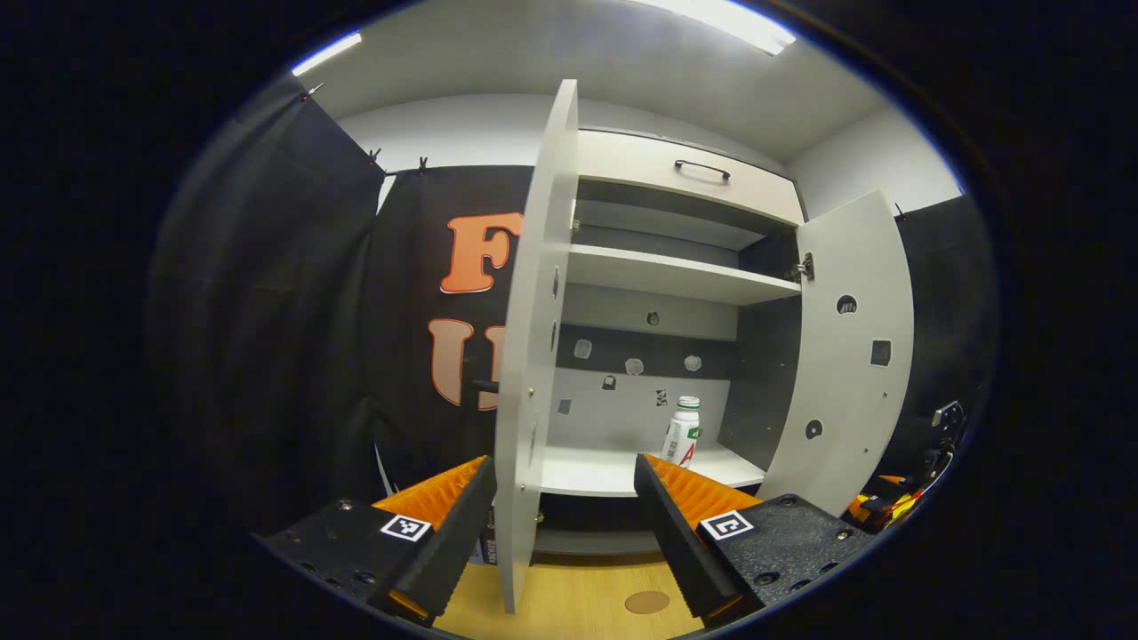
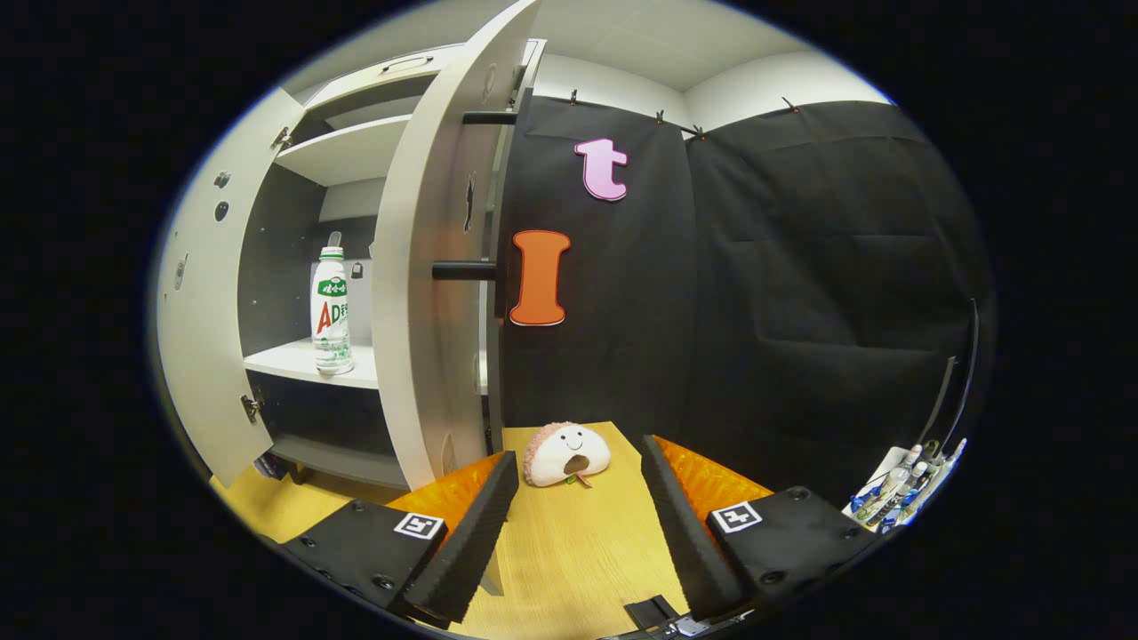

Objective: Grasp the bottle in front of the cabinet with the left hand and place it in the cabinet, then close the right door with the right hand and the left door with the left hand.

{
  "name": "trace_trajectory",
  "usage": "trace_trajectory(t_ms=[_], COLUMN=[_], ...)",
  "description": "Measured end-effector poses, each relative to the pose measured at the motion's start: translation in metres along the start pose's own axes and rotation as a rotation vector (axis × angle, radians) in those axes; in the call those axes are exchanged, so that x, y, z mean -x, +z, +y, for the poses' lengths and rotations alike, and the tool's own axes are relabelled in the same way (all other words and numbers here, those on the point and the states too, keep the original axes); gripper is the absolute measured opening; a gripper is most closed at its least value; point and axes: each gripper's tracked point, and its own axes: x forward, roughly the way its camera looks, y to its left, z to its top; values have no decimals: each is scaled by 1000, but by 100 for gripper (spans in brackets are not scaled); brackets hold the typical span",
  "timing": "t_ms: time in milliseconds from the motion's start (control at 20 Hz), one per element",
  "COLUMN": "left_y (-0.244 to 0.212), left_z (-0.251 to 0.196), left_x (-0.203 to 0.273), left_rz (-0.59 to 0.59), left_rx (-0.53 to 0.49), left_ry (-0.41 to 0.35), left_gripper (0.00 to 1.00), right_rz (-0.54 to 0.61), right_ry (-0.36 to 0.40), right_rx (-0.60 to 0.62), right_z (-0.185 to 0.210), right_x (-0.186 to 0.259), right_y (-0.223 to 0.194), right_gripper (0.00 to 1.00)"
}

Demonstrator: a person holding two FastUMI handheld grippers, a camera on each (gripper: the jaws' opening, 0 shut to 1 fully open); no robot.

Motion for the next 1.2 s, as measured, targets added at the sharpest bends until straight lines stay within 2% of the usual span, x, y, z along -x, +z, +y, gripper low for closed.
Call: trace_trajectory(t_ms=[100, 150, 300, 700, 1200], left_y=[3, 3, -1, -16, -29], left_z=[19, 27, 43, 58, 73], left_x=[8, 11, 14, 17, 19], left_rz=[-11, -11, -4, 25, 51], left_rx=[-15, -22, -19, 12, 48], left_ry=[36, 51, 77, 87, 118], left_gripper=[97, 97, 95, 95, 95], right_rz=[-1, 0, 4, 1, -6], right_ry=[13, 22, 44, 74, 221], right_rx=[-4, -10, -13, 21, 42], right_z=[8, 13, 25, 46, 98], right_x=[5, 7, 13, 32, 30], right_y=[0, -2, -4, -8, -5], right_gripper=[87, 93, 94, 94, 93])
